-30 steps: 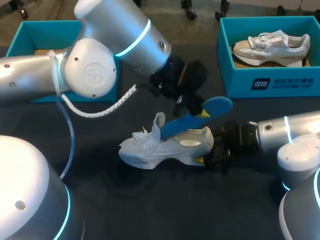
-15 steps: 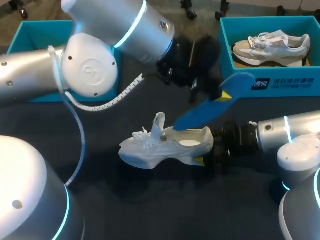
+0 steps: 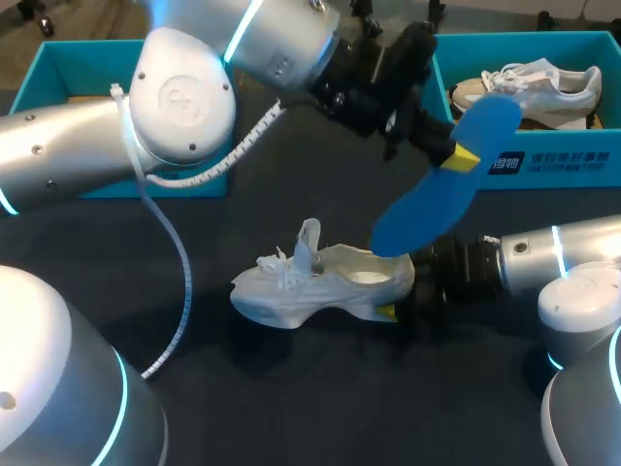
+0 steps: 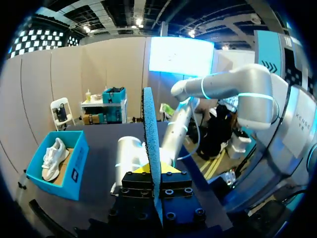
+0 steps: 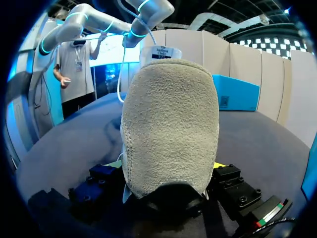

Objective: Take the shoe out of the shoebox, open the shoe tongue, remove and reinsert the insole, then place the shoe into the shoebox

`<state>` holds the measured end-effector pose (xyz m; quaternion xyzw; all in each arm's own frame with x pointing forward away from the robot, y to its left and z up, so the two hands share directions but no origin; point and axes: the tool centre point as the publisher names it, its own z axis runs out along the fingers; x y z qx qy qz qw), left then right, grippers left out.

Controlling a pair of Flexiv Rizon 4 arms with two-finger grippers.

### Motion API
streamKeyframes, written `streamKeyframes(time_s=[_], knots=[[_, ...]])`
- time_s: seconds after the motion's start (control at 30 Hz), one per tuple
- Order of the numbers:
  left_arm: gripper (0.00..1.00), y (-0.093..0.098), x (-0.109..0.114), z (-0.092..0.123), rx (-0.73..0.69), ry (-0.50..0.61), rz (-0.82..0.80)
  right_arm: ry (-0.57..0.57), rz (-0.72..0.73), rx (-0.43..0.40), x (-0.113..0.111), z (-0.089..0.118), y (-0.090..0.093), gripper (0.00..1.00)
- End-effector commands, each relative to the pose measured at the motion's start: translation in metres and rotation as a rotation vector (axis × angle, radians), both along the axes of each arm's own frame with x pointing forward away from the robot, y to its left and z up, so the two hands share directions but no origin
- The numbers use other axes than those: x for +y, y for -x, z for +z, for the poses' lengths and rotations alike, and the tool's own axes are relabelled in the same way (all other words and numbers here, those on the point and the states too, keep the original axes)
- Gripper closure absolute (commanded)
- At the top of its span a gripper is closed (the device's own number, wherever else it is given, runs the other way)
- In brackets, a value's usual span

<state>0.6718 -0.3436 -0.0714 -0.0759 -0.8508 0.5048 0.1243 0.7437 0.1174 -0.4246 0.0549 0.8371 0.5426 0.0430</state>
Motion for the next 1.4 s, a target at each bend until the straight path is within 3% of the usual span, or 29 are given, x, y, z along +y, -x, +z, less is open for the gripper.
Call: streamKeyframes(time_s=[0.03,0.27,0.53,1.0,1.2,1.4], knots=[[1.00,-0.004,0.005,0.002,0.102,0.076,-0.025,0.003,-0.002,-0.001,0.001,-0.003,-0.001,1.00],[1.00,-0.003,0.000,0.014,0.215,0.119,-0.072,0.003,-0.002,-0.001,0.001,-0.003,-0.001,1.00],[1.00,-0.002,0.008,0.021,0.416,0.284,-0.128,0.003,-0.002,-0.001,0.001,-0.003,-0.001,1.00],[1.00,-0.002,0.008,0.021,0.416,0.284,-0.128,0.003,-0.002,-0.001,0.001,-0.003,-0.001,1.00],[1.00,0.000,0.032,0.028,0.588,0.277,0.025,0.003,-0.002,-0.001,0.001,-0.003,-0.001,1.00],[1.00,0.006,0.041,0.042,0.703,0.259,0.116,0.003,-0.002,-0.001,0.001,-0.003,-0.001,1.00]])
